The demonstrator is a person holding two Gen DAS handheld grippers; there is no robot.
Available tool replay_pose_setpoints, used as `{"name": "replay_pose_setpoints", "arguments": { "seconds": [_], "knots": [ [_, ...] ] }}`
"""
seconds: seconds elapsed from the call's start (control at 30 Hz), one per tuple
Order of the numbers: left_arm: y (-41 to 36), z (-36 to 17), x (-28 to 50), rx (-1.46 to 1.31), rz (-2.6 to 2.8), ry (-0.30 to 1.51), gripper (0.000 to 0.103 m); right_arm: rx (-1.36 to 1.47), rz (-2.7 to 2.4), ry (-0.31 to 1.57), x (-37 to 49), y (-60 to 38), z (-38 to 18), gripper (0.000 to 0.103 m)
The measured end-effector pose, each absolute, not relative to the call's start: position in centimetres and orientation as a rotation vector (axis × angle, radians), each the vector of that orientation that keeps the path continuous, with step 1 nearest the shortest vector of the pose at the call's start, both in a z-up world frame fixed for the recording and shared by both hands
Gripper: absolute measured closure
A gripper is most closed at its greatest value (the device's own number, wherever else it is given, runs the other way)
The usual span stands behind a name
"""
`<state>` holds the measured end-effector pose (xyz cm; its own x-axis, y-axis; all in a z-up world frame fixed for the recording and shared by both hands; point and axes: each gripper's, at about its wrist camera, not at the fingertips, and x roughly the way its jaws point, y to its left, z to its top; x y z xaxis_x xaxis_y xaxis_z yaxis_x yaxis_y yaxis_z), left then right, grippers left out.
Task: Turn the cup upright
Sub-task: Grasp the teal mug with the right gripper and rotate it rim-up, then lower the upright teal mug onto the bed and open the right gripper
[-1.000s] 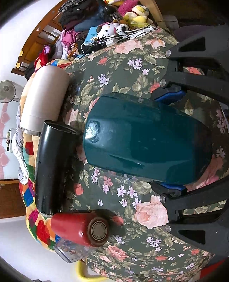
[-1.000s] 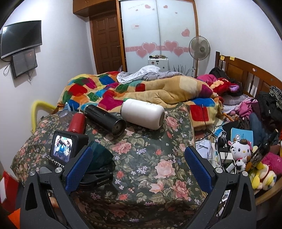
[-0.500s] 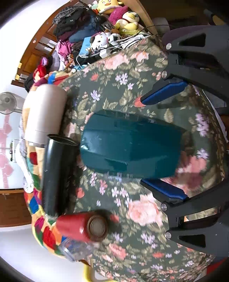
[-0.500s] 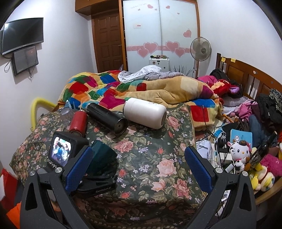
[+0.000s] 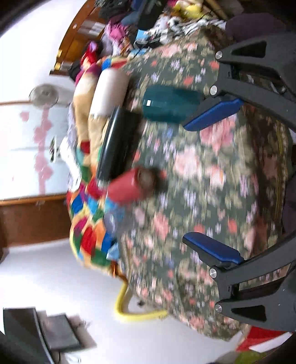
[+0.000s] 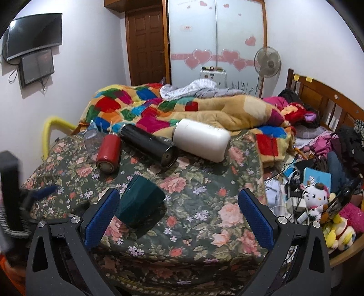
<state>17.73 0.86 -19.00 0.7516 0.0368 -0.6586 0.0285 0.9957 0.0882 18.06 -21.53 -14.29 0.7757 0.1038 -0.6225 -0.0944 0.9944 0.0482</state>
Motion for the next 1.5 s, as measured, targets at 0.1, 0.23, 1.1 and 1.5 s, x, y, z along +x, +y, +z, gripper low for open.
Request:
{"name": "replay_pose_setpoints", "arguments": {
  "seconds": [0.1, 0.23, 1.1, 1.5],
  "knots": [
    [2.4, -18.7, 17.3, 0.082, 0.056, 0.697, 0.012, 0.032, 0.124, 0.734, 19.4, -20.8, -15.9, 0.000],
    [3.1, -18.7, 17.3, 0.057, 0.068, 0.683, 0.012, 0.087, 0.175, 0.847, 21.9, -19.7, -18.6, 0.009],
    [3.4, -18.6, 17.8, -0.022, 0.066, 0.682, 0.012, 0.291, 0.341, 1.165, 29.5, -16.8, -25.1, 0.034],
    [4.1, -19.2, 18.0, -0.054, 0.077, 0.712, 0.012, 0.081, 0.297, 0.965, 28.3, -15.9, -20.9, 0.035]
  ]
}}
